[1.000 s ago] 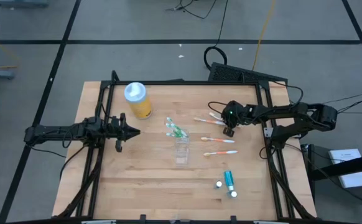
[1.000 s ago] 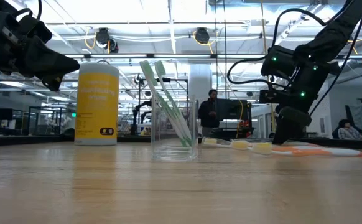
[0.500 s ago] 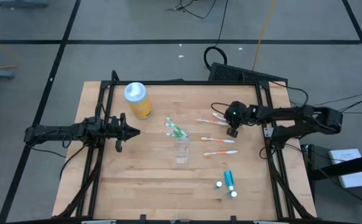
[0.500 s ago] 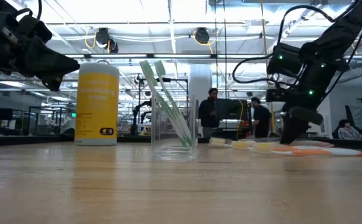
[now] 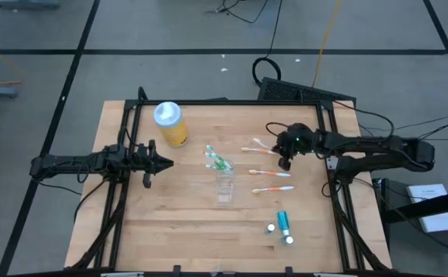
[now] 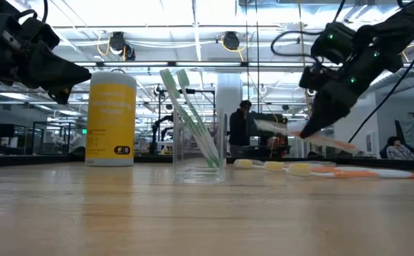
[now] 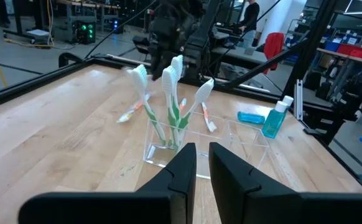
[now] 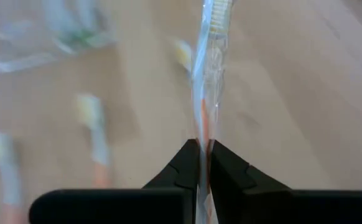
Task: Pick & Place toothbrushing station
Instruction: Put the orange toothbrush into the transparent organizer
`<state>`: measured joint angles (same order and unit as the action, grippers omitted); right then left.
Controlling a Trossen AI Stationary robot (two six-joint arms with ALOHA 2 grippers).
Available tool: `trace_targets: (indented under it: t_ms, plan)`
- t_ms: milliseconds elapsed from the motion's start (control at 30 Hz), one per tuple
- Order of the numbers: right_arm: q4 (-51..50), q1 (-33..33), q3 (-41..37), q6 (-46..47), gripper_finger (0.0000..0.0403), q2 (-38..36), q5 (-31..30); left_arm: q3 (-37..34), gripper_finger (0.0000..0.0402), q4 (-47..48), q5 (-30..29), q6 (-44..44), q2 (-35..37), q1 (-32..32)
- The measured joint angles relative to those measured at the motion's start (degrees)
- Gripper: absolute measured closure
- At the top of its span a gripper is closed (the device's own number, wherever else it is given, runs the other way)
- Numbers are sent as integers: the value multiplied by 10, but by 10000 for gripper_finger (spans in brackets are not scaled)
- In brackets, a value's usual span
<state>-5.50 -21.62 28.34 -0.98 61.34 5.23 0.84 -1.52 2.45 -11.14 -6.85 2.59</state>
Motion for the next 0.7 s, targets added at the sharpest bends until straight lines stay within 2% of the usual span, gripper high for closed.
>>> trace_targets:
  t_ms: [167, 467, 700]
  plan:
    - [79, 63, 0, 4, 388, 0, 40, 0, 353, 0, 0, 0, 0, 0]
    - [192, 152, 2, 18, 387, 15, 41, 0, 353, 0, 0, 0, 0, 0]
    - [289, 196, 2, 43, 387, 69, 41, 0, 353, 0, 0, 0, 0, 0]
